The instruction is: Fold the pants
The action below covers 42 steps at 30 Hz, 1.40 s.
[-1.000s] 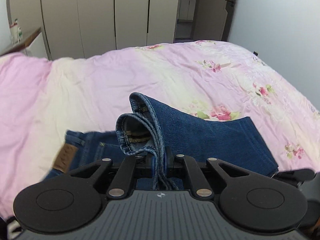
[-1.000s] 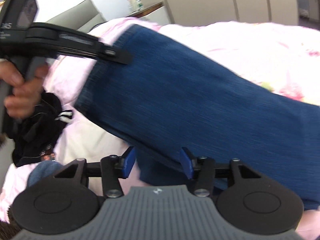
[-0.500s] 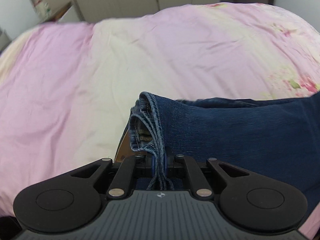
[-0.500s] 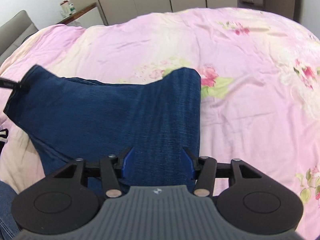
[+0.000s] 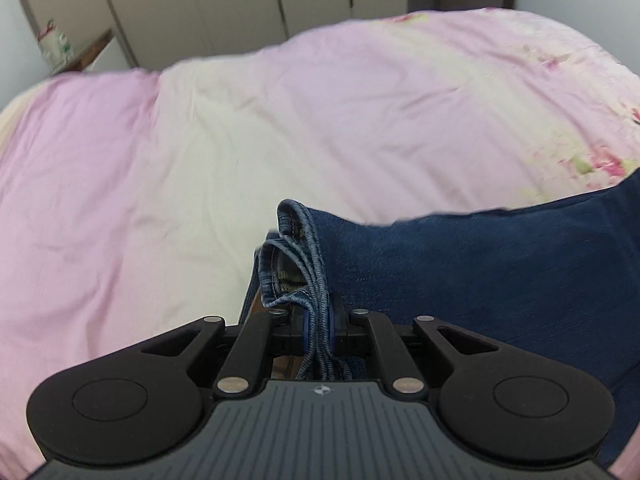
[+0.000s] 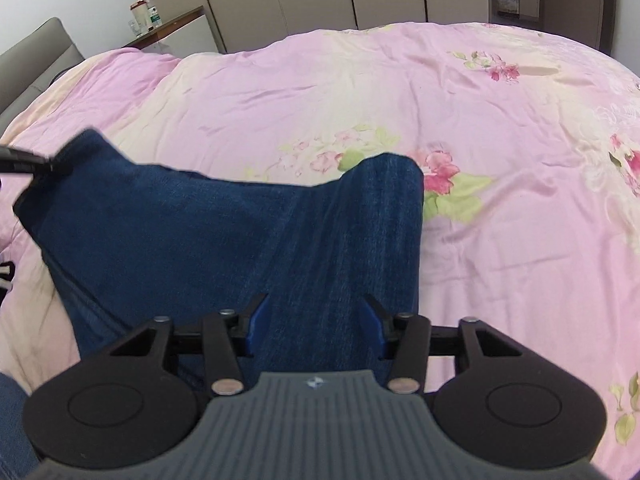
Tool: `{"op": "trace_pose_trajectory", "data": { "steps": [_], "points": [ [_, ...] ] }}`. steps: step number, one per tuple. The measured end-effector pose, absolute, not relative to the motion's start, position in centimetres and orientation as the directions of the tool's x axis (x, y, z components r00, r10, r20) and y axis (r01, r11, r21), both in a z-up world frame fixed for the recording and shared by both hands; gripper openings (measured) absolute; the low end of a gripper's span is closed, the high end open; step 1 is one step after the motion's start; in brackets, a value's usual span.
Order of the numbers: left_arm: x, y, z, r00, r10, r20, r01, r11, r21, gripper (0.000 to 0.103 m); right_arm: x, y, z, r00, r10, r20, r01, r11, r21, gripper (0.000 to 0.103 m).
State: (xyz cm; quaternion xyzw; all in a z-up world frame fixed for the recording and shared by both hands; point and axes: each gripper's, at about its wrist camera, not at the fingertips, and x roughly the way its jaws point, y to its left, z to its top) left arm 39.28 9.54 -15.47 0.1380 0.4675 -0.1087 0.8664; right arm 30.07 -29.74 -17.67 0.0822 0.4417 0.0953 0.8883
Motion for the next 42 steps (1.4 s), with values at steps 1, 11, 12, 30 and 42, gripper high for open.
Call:
{"op": "trace_pose_trajectory", "data": {
  "steps": [1, 11, 12, 30, 42],
  "points": [
    [39.4, 10.1, -16.1, 0.534, -0.064, -0.843, 0.296, 0.948, 0.116, 0.009, 30.6, -29.8, -17.7, 0.593, 0.243, -0.767, -0.091, 0.967, 0.236, 0.043],
    [39.3, 12.4, -18.2, 0.525, -0.113, -0.843, 0.218, 0.976, 0.006, 0.021, 38.6, -32.1, -22.7, 0.555, 0.071, -0.829, 0.002, 0.996, 0.087, 0.0],
    [39.3, 12.5, -18.3, 0.526, -0.117, -0.843, 0.21, 0.978, -0.005, 0.022, 38.9, -32.5, -23.5, 0.551, 0.053, -0.833, 0.0, 0.998, 0.064, 0.0],
    [32.0, 9.5, -12.6, 0.609, -0.021, -0.793, 0.249, 0.954, 0.167, 0.042, 28.0, -30.3, -17.3, 0.534, 0.168, -0.829, -0.131, 0.985, 0.115, 0.022],
    [33.8, 11.8, -19.0, 0.539, 0.131, -0.832, 0.084, 0.975, 0.208, 0.024, 26.1, -29.6, -22.1, 0.437, 0.146, -0.888, -0.093, 0.989, 0.117, 0.022]
  ]
}}
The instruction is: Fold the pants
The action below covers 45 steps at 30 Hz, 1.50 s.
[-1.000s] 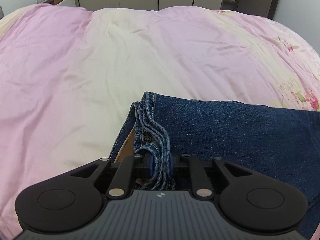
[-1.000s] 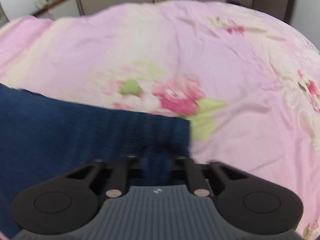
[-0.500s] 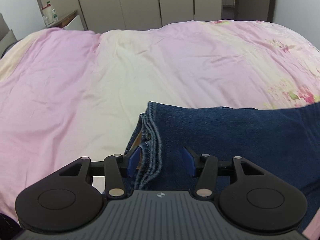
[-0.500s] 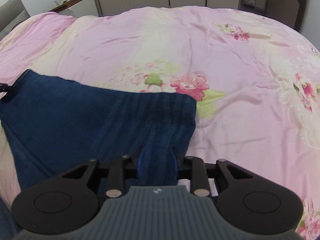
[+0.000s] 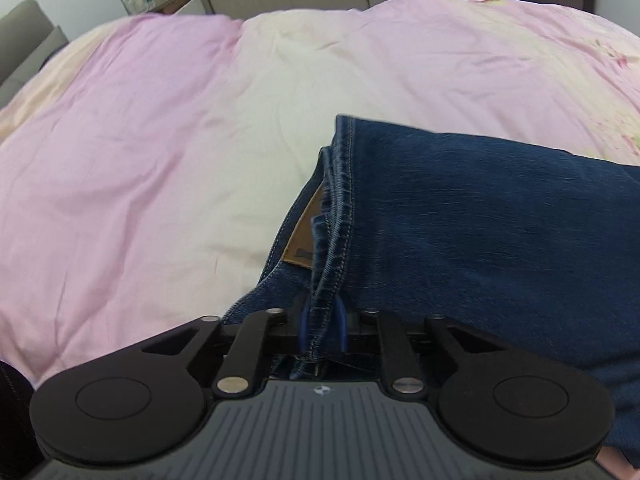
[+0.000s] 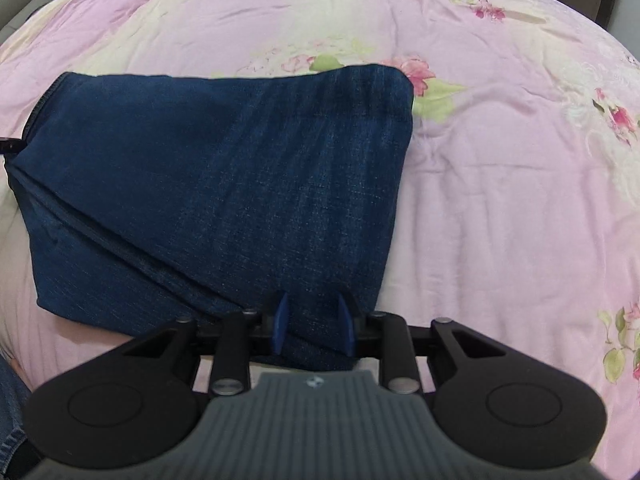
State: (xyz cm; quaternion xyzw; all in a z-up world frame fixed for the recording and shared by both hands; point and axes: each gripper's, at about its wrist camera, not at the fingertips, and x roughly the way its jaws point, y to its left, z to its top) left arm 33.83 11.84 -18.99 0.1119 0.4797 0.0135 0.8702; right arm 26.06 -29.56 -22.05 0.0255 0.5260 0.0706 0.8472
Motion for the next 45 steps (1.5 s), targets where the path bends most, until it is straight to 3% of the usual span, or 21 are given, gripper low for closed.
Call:
{"op": "trace_pose_trajectory", "data": {
  "steps": [6, 9, 11, 13, 18, 22, 24, 26, 29, 38, 41, 45],
  "points": [
    [34.1, 13.8, -18.7, 0.548, 0.083, -0.832, 0.037, 0.992, 0.123, 0.033, 26.9, -29.5, -23.0, 0.407, 0.153, -0.901, -0.097, 0.987, 0.124, 0.022],
    [33.0, 15.8, -16.7, 0.569, 0.053, -0.821, -0.066, 0.998, 0.019, 0.038, 27.0, -29.8, -23.1, 0.404, 0.158, -0.901, -0.092, 0.987, 0.132, 0.022],
    [32.0, 17.1, -15.6, 0.58, 0.012, -0.814, -0.132, 0.988, -0.08, 0.061, 26.8, -29.9, -23.0, 0.41, 0.161, -0.898, -0.089, 0.987, 0.137, 0.023],
    [31.0, 18.2, -14.9, 0.592, -0.05, -0.804, -0.172, 0.967, -0.187, 0.068, 26.6, -30.1, -22.7, 0.424, 0.168, -0.89, -0.085, 0.986, 0.146, 0.024],
    [29.6, 19.5, -16.2, 0.558, -0.147, -0.817, -0.311, 0.875, -0.37, 0.072, 25.7, -30.5, -21.7, 0.476, 0.164, -0.864, -0.072, 0.986, 0.148, 0.036],
    [29.1, 20.0, -18.5, 0.537, -0.167, -0.827, -0.402, 0.811, -0.425, 0.072, 25.5, -30.9, -21.6, 0.483, 0.157, -0.861, -0.057, 0.987, 0.148, 0.037],
    [29.1, 20.1, -19.2, 0.546, -0.19, -0.816, -0.418, 0.783, -0.462, 0.069, 25.4, -30.8, -21.6, 0.488, 0.153, -0.859, -0.05, 0.988, 0.147, 0.037],
    [29.4, 19.9, -19.5, 0.55, -0.201, -0.811, -0.416, 0.776, -0.474, 0.052, 25.3, -30.9, -21.6, 0.491, 0.15, -0.858, -0.045, 0.988, 0.147, 0.037],
    [29.7, 18.9, -18.6, 0.554, -0.151, -0.818, -0.409, 0.807, -0.426, 0.037, 25.5, -30.9, -21.6, 0.491, 0.147, -0.858, -0.04, 0.988, 0.147, 0.037],
    [29.9, 16.4, -16.4, 0.516, -0.044, -0.856, -0.374, 0.887, -0.27, 0.034, 25.2, -30.6, -21.5, 0.493, 0.144, -0.858, -0.034, 0.989, 0.147, 0.037],
    [30.4, 15.0, -15.2, 0.491, 0.01, -0.871, -0.334, 0.926, -0.177, 0.021, 25.3, -30.8, -21.4, 0.492, 0.148, -0.858, -0.031, 0.988, 0.152, 0.037],
    [31.6, 12.8, -14.2, 0.485, 0.062, -0.872, -0.242, 0.968, -0.066, 0.012, 25.4, -30.9, -21.6, 0.491, 0.149, -0.858, -0.031, 0.988, 0.153, 0.038]
  ]
}}
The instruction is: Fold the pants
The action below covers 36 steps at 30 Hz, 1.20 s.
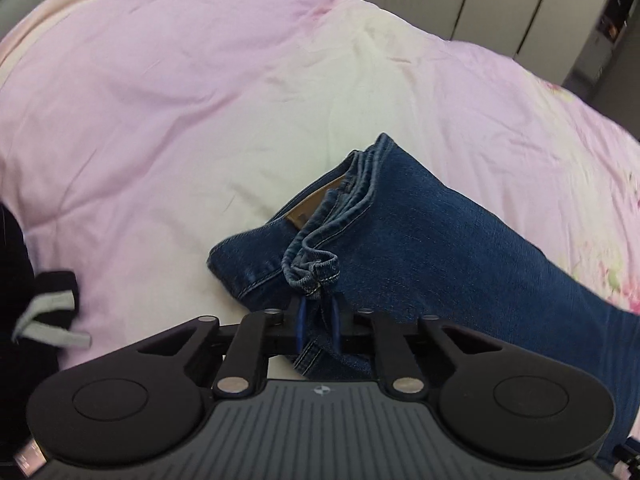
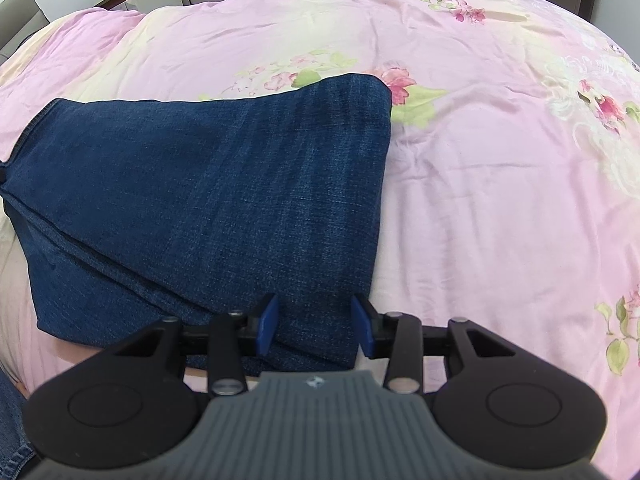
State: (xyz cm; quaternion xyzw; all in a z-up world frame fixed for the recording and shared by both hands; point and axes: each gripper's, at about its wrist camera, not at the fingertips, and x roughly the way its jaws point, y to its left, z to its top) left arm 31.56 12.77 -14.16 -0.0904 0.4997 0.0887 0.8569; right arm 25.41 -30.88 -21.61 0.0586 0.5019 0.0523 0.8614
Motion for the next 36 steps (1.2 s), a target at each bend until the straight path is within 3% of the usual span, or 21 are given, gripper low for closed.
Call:
{"op": "trace_pose_trajectory", "data": {
  "steps": [5, 9, 11, 16, 19, 23, 28, 36],
  "points": [
    [32.0, 13.8, -14.2, 0.496, 0.024, -0.868, -0.275, 0.953, -0.13, 0.007, 25.3, -31.1, -21.5, 0.494, 0.155, -0.856, -0.029, 0.986, 0.161, 0.038],
    [30.3, 12.9, -10.4, 0.639, -0.02, -0.769, -0.156, 0.976, -0.155, 0.006, 25.2, -31.5, -21.3, 0.501, 0.161, -0.85, -0.02, 0.985, 0.174, 0.042],
    [30.9, 13.1, -10.1, 0.632, -0.031, -0.774, -0.139, 0.979, -0.152, 0.006, 25.2, -31.6, -21.3, 0.499, 0.166, -0.851, -0.02, 0.983, 0.18, 0.044],
    [32.9, 15.1, -15.8, 0.533, 0.023, -0.846, -0.212, 0.971, -0.107, 0.007, 25.5, -31.3, -21.6, 0.473, 0.183, -0.862, -0.05, 0.982, 0.181, 0.044],
    [33.0, 16.2, -18.7, 0.516, 0.014, -0.857, -0.267, 0.953, -0.145, 0.007, 25.3, -31.6, -21.5, 0.468, 0.2, -0.861, -0.063, 0.979, 0.193, 0.046],
    [32.6, 16.8, -19.5, 0.509, 0.011, -0.861, -0.258, 0.956, -0.14, 0.019, 25.3, -32.8, -21.7, 0.45, 0.237, -0.861, -0.033, 0.968, 0.249, 0.046],
    [31.1, 15.1, -15.2, 0.541, 0.066, -0.839, -0.187, 0.981, -0.044, 0.035, 24.9, -34.7, -21.2, 0.434, 0.272, -0.859, 0.035, 0.948, 0.317, 0.049],
    [29.6, 8.1, -10.6, 0.61, -0.097, -0.787, 0.071, 0.995, -0.067, 0.036, 27.0, -36.0, -20.0, 0.449, 0.263, -0.854, 0.027, 0.951, 0.307, 0.049]
  ]
}}
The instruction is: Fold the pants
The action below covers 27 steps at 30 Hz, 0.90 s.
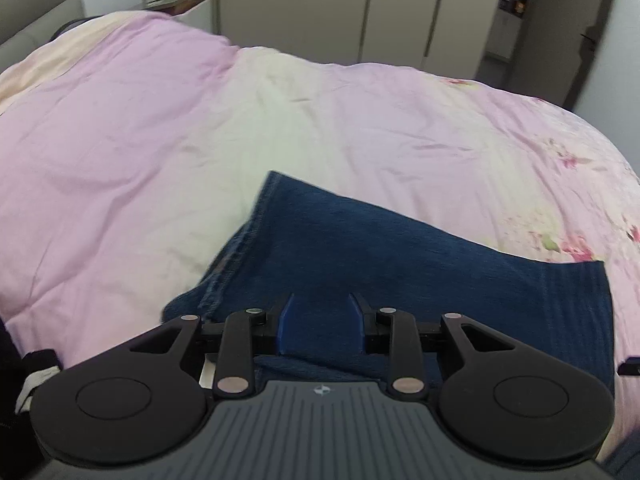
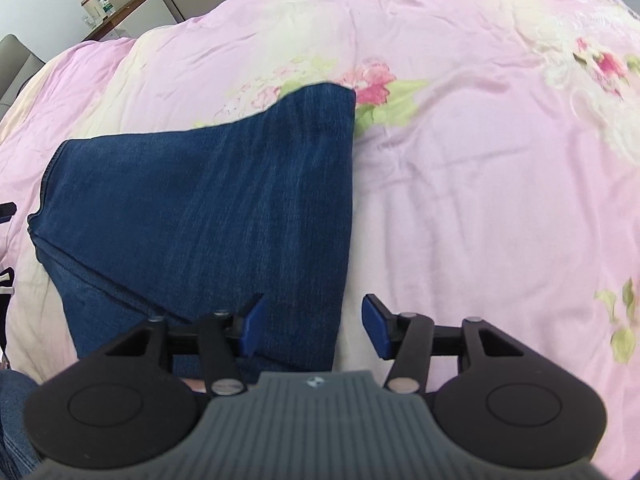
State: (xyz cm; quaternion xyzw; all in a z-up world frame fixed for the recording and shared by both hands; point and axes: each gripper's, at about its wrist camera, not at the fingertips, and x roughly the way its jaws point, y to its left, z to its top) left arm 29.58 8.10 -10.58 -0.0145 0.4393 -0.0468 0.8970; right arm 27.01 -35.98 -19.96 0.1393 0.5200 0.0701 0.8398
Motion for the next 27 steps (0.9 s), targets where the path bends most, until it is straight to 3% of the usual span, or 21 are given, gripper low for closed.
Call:
{"op": "trace_pose_trajectory", "data": {
  "steps": [8, 13, 19, 27],
  "points": [
    [30.9, -2.9, -13.5, 0.535, -0.252, -0.807, 0.442, 0.897, 0.013, 0.031, 30.4, -36.8, -20.6, 0.448, 0.272, -0.852, 0.048, 0.944, 0.326, 0.048],
    [31.5, -8.8, -17.4, 0.476, -0.22, -0.851, 0.64, 0.751, 0.164, 0.025, 30.6, -36.9, -21.9, 0.446, 0.308, -0.841, 0.058, 0.927, 0.37, 0.048],
    [35.3, -10.8, -21.2, 0.51, -0.099, -0.854, 0.673, 0.665, 0.325, 0.02, 31.7, -37.0, -22.8, 0.46, 0.343, -0.819, 0.042, 0.913, 0.406, 0.048],
    [40.5, -12.8, -23.3, 0.495, -0.063, -0.867, 0.677, 0.652, 0.34, 0.019, 33.0, -36.9, -24.1, 0.477, 0.355, -0.804, 0.031, 0.907, 0.419, 0.048]
  ]
}}
